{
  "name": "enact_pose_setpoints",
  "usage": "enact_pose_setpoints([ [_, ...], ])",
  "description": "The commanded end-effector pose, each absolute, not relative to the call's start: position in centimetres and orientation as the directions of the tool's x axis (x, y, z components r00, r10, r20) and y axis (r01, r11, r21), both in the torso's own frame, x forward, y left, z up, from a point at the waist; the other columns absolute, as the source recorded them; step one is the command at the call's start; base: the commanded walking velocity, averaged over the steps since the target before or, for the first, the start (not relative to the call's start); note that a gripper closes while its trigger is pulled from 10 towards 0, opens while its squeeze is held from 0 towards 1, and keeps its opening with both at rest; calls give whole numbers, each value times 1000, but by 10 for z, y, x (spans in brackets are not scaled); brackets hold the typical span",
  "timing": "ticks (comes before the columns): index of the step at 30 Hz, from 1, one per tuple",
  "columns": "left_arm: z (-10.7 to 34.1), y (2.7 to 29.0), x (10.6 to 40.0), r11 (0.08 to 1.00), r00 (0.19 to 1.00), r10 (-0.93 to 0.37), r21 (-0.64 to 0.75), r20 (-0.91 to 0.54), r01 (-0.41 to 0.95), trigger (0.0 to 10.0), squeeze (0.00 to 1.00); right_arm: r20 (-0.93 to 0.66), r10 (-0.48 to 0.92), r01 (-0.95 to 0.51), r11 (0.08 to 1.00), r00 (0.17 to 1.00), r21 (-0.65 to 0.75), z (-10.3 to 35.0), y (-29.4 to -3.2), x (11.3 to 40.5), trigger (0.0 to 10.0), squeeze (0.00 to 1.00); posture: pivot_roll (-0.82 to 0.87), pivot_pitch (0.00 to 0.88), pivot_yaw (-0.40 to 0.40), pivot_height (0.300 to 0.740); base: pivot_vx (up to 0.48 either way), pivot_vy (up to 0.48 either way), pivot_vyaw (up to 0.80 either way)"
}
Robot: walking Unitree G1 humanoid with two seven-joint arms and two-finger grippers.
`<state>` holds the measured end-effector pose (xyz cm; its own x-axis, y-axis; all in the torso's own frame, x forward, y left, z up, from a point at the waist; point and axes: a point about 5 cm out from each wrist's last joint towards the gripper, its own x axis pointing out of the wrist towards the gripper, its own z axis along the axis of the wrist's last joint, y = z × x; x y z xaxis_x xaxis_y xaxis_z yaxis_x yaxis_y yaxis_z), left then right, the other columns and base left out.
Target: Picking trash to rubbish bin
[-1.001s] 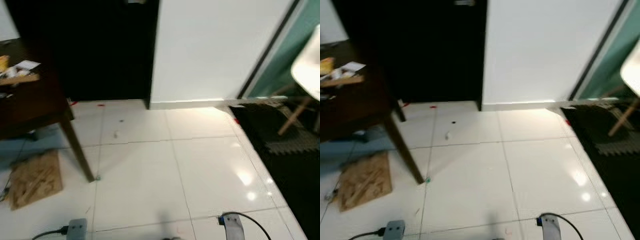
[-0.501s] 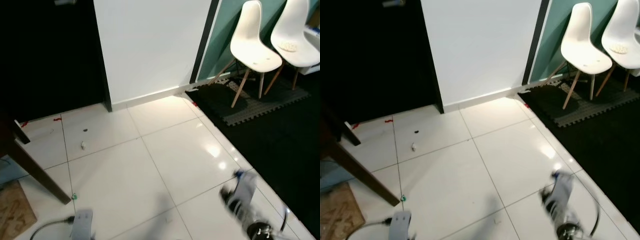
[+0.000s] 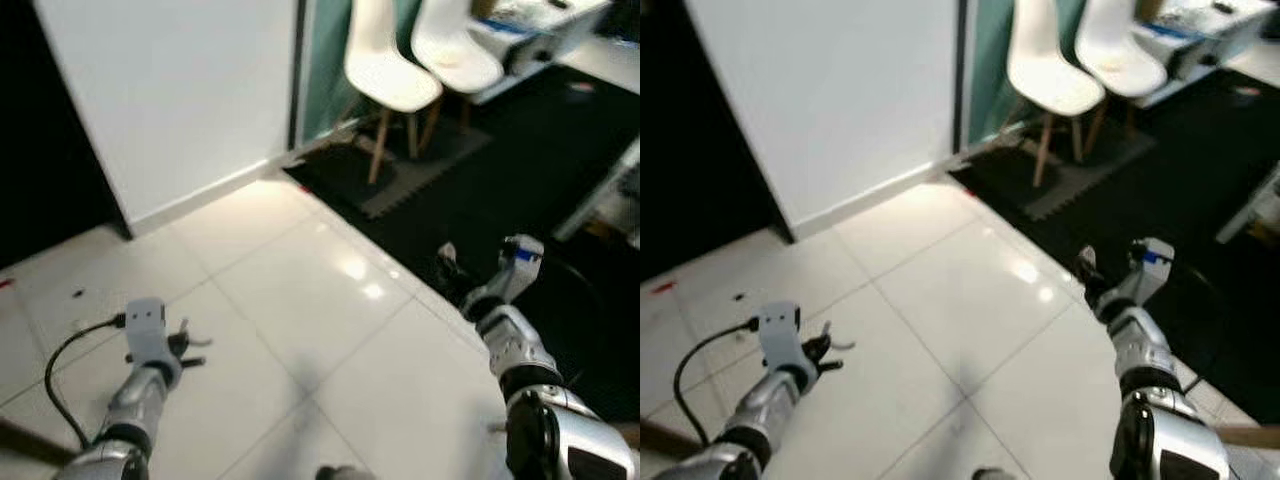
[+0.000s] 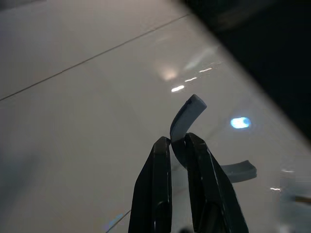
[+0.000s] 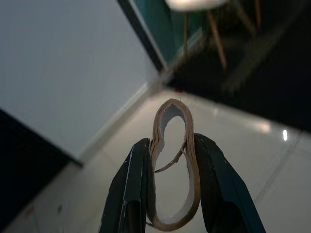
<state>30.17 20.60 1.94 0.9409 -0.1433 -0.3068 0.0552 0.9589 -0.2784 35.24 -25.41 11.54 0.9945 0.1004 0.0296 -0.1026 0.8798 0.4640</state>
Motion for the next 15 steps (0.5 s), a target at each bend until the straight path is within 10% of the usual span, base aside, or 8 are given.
enact_pose_setpoints([
  [1,23,203,303,952,947,-179,-289,-268,98,10000,0,65,122,-138,866,990,480,121,-250,355,10000,0,79,107,-44,740,0,0,-800],
  [8,67,157,323,827,872,-490,-312,11,468,10000,0,309,225,-357,797,924,488,169,-242,365,10000,0,73,111,-41,740,0,0,-800],
  [15,95,151,332,792,832,-542,-257,119,554,10000,0,342,231,-367,834,911,412,188,-239,368,10000,0,65,109,-41,740,0,0,-800],
])
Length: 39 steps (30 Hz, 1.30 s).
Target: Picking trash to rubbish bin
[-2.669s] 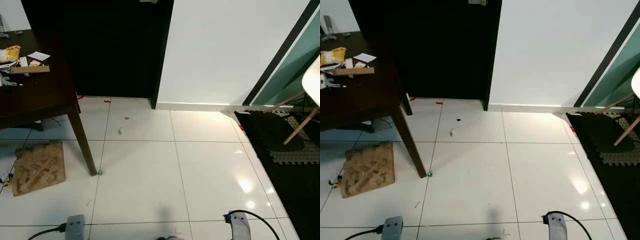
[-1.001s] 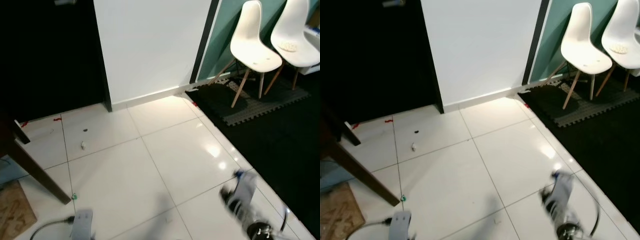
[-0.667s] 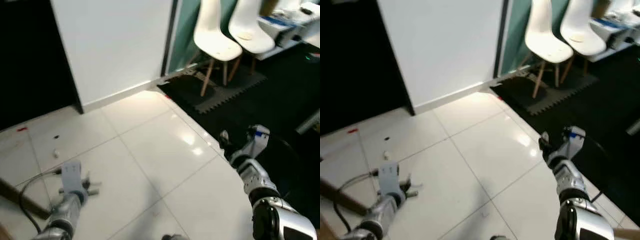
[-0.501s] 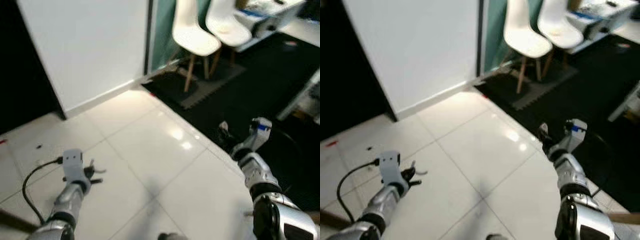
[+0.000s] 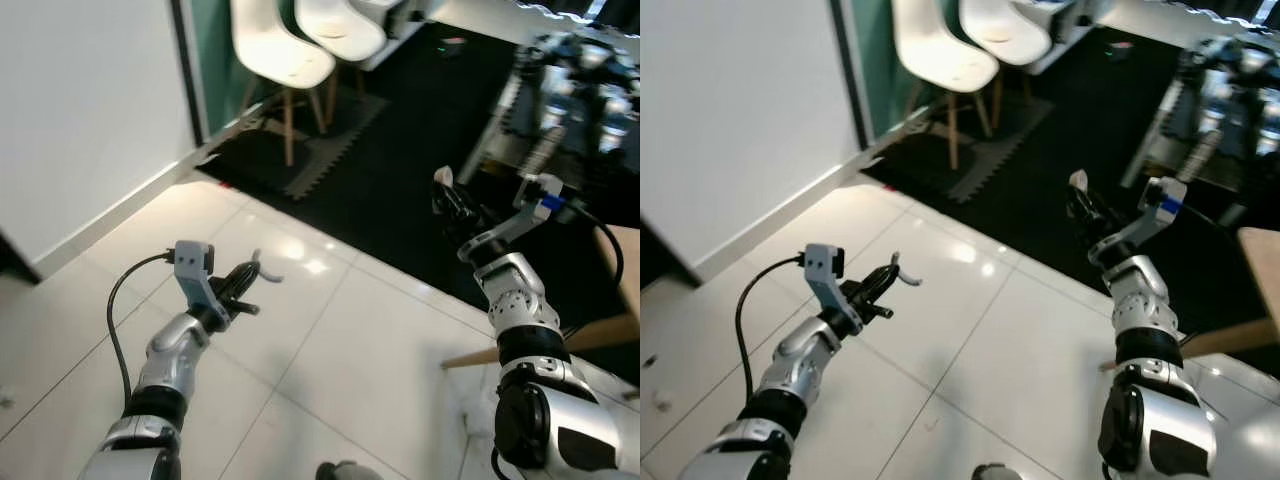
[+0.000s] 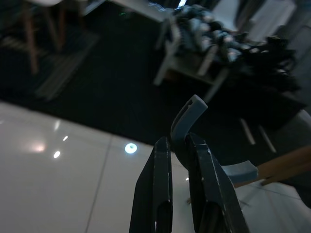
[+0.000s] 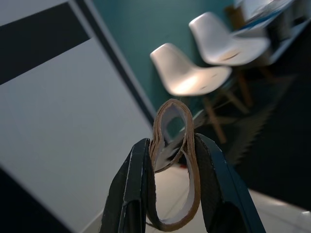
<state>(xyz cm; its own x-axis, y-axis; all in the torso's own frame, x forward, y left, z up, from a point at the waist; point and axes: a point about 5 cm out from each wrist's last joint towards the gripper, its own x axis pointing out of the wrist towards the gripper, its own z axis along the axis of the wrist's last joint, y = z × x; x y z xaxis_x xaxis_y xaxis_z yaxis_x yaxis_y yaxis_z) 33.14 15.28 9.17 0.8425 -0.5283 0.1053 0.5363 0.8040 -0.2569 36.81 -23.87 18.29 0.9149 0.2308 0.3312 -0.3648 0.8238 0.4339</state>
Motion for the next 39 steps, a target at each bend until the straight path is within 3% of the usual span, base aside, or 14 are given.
enact_pose_setpoints([
  [1,100,151,334,792,827,-545,-239,135,561,10000,0,344,244,-376,838,907,395,190,-237,368,10000,0,65,109,-41,740,0,0,-800],
  [15,152,158,341,787,781,-563,-113,269,606,10000,0,369,355,-476,818,859,323,198,-211,363,10000,0,58,101,-33,740,0,0,-800],
  [22,168,157,339,781,763,-567,-92,310,618,10000,0,446,423,-567,780,789,265,223,-202,357,10000,0,62,102,-31,740,0,0,-800],
  [31,192,152,338,765,731,-577,-71,365,640,10000,0,510,396,-554,808,763,201,254,-211,352,10000,0,62,103,-29,740,0,0,-800],
  [39,200,146,339,763,725,-577,-67,377,643,10000,0,488,374,-503,849,789,163,261,-216,351,10000,0,43,101,-37,740,0,0,-800],
])
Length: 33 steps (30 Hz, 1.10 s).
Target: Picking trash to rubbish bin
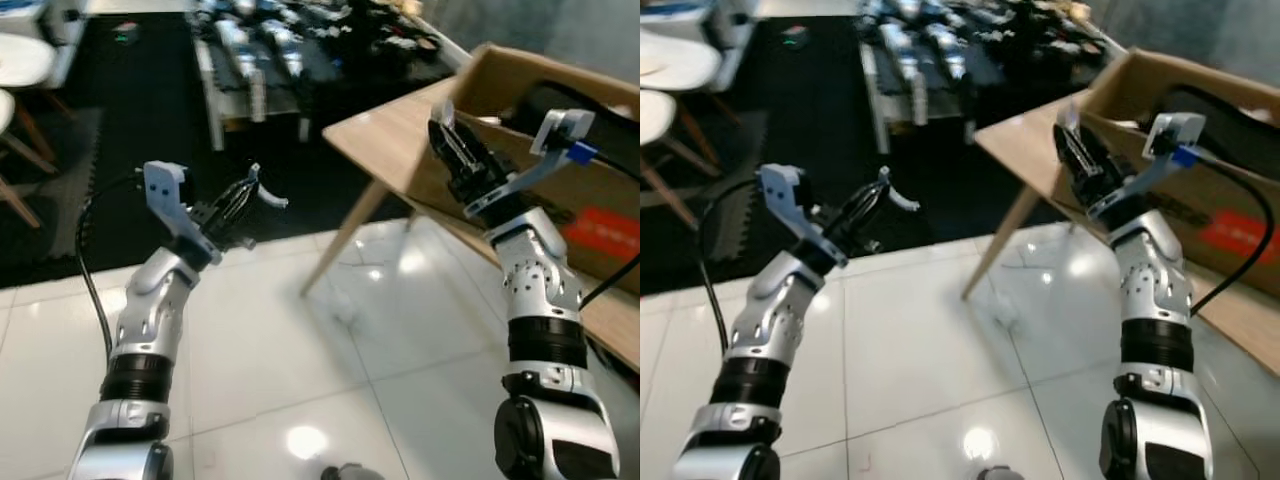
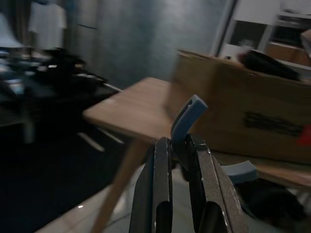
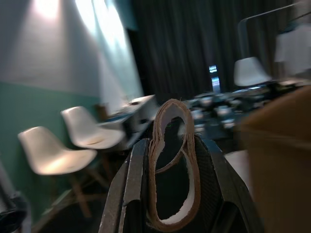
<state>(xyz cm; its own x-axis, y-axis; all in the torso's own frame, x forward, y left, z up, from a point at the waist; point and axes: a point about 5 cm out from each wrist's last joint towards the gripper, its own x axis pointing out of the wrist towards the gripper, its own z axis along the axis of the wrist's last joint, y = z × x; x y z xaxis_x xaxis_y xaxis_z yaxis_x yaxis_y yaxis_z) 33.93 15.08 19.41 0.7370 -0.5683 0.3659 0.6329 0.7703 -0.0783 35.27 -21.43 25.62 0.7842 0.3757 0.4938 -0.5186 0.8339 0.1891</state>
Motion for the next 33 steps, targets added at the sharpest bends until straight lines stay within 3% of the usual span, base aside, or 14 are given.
enact_pose_setpoints([
  [1,200,146,339,763,725,-577,-67,377,643,10000,0,488,374,-503,849,789,163,261,-216,351,10000,0,43,101,-37,740,0,0,-800],
  [27,227,141,337,765,705,-558,-57,439,641,10000,0,489,351,-434,899,799,65,280,-214,350,10000,0,36,102,-35,740,0,0,-800],
  [33,237,146,336,784,708,-514,-71,484,617,10000,0,500,345,-430,901,794,60,282,-211,350,10000,0,41,101,-39,740,0,0,-146],
])
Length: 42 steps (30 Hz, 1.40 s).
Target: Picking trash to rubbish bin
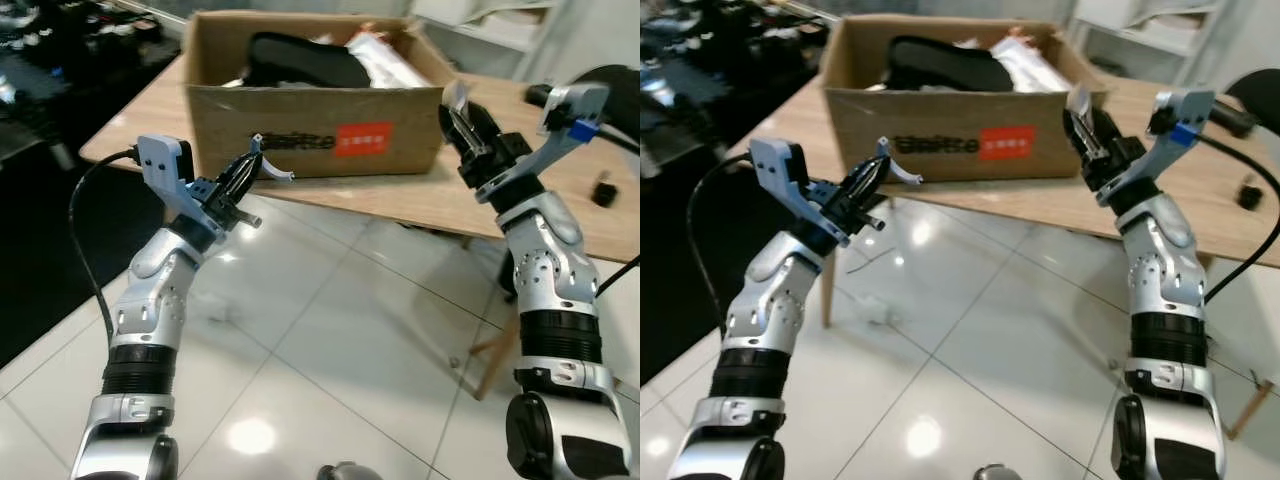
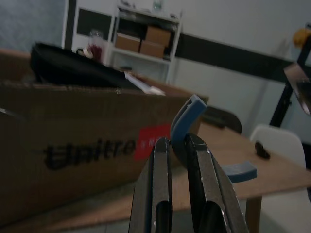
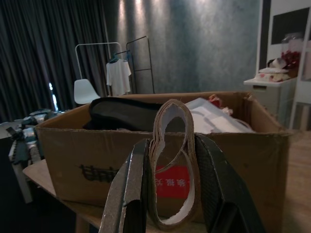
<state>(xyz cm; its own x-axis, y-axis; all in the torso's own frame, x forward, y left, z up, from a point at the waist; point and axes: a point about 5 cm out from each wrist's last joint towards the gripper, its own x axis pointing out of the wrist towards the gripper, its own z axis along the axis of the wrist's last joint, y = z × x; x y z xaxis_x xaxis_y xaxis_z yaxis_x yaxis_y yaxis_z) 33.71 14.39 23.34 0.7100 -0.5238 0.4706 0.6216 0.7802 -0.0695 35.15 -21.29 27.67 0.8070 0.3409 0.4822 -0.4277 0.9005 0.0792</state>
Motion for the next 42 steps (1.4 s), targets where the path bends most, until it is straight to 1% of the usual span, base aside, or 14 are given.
enact_pose_setpoints([
  [1,241,146,334,780,698,-514,-66,498,622,10000,0,503,342,-428,902,794,62,284,-211,350,10000,0,41,101,-39,740,259,0,0],
  [10,252,140,328,758,656,-534,-42,534,651,10000,0,503,344,-428,902,793,56,286,-207,351,10000,0,43,102,-41,740,344,0,0],
  [25,266,134,323,736,613,-554,-12,564,676,10000,0,514,334,-421,905,790,59,290,-208,349,10000,0,41,98,-38,740,419,0,0],
  [33,274,129,319,724,589,-563,2,580,690,10000,0,531,330,-428,901,781,70,296,-210,348,10000,0,39,103,-39,740,432,0,-800],
  [38,279,128,319,731,591,-552,1,588,682,10000,0,539,325,-415,908,777,52,298,-210,347,10000,0,39,103,-39,740,363,0,0],
  [42,290,123,315,723,563,-561,28,607,690,10000,0,539,334,-415,909,773,31,302,-209,346,10000,0,34,100,-38,740,0,0,0],
])
